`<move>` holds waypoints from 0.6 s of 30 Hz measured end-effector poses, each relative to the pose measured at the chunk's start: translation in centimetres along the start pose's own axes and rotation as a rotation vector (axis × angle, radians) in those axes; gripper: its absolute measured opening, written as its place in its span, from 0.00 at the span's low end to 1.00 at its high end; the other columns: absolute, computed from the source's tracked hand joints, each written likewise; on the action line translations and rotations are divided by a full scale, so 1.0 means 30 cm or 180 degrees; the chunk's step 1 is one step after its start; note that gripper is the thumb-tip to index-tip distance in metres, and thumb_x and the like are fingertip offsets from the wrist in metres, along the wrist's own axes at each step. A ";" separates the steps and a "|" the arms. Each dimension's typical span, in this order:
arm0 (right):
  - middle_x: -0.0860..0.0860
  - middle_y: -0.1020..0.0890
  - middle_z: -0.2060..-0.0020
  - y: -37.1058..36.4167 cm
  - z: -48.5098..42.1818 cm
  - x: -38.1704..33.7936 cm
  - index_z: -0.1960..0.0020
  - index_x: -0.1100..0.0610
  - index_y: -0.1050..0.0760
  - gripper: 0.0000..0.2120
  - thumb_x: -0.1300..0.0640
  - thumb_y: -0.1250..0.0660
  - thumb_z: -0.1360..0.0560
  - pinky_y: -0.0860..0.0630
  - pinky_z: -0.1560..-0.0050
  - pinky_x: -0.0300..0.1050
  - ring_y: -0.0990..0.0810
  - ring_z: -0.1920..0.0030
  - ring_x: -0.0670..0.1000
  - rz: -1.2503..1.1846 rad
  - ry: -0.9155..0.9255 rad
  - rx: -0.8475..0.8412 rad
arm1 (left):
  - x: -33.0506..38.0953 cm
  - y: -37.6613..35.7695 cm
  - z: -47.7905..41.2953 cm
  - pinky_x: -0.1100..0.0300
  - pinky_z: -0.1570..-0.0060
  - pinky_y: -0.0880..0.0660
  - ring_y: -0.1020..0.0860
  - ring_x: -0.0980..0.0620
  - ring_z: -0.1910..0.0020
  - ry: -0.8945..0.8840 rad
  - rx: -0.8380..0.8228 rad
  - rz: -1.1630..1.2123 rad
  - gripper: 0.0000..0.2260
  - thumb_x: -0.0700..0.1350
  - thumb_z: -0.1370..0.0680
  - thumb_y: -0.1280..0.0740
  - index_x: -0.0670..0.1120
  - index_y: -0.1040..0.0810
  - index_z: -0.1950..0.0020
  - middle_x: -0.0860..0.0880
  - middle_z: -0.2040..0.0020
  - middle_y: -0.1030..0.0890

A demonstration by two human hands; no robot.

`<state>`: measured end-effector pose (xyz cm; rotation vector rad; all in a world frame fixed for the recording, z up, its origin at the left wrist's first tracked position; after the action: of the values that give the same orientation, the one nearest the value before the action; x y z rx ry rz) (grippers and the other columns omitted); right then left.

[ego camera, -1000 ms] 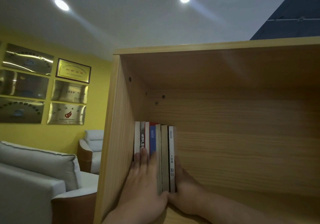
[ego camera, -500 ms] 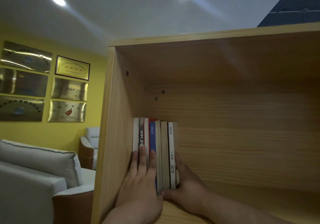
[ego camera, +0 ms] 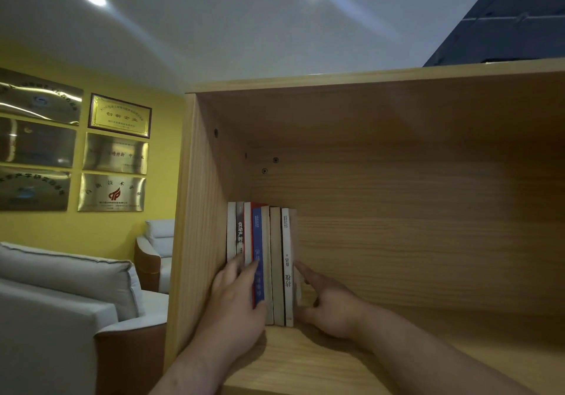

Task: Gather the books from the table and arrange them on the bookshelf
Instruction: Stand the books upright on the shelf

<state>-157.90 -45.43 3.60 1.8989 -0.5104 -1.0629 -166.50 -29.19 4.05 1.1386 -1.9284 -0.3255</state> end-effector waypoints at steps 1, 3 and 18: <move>0.47 0.38 0.21 0.008 0.013 -0.002 0.22 0.33 0.57 0.44 0.46 0.30 0.25 0.31 0.28 0.49 0.32 0.27 0.51 0.0178 0.0004 0.0022 | 0.002 0.007 0.006 0.55 0.22 0.43 0.48 0.56 0.22 0.0011 0.0055 -0.0063 0.31 0.46 0.20 0.33 0.54 0.42 0.19 0.57 0.23 0.47; 0.46 0.36 0.22 0.026 0.050 -0.006 0.22 0.33 0.54 0.42 0.43 0.31 0.26 0.30 0.28 0.51 0.31 0.28 0.51 0.0358 -0.0010 0.0017 | 0.007 0.008 0.018 0.57 0.24 0.38 0.41 0.57 0.26 -0.0025 -0.0014 -0.0205 0.27 0.48 0.20 0.33 0.54 0.37 0.22 0.57 0.30 0.38; 0.49 0.21 0.36 0.036 0.282 0.096 0.33 0.50 0.24 0.23 0.39 0.42 0.21 0.28 0.40 0.45 0.24 0.35 0.53 0.1140 -0.0184 -0.0154 | 0.004 -0.087 0.050 0.58 0.42 0.22 0.22 0.62 0.49 -0.0032 -0.1397 -0.0315 0.08 0.55 0.27 0.25 0.58 0.17 0.49 0.60 0.51 0.18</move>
<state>-163.28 -52.17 1.02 1.6590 -0.8158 -0.8858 -166.13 -31.01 1.68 0.9383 -1.6981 -0.7674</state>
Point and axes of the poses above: each hand's wrist, its own z-axis away from the middle knuckle, its own y-axis out of the back of the hand, x = y × z, the point moved 7 cm from there along -z, towards the middle knuckle
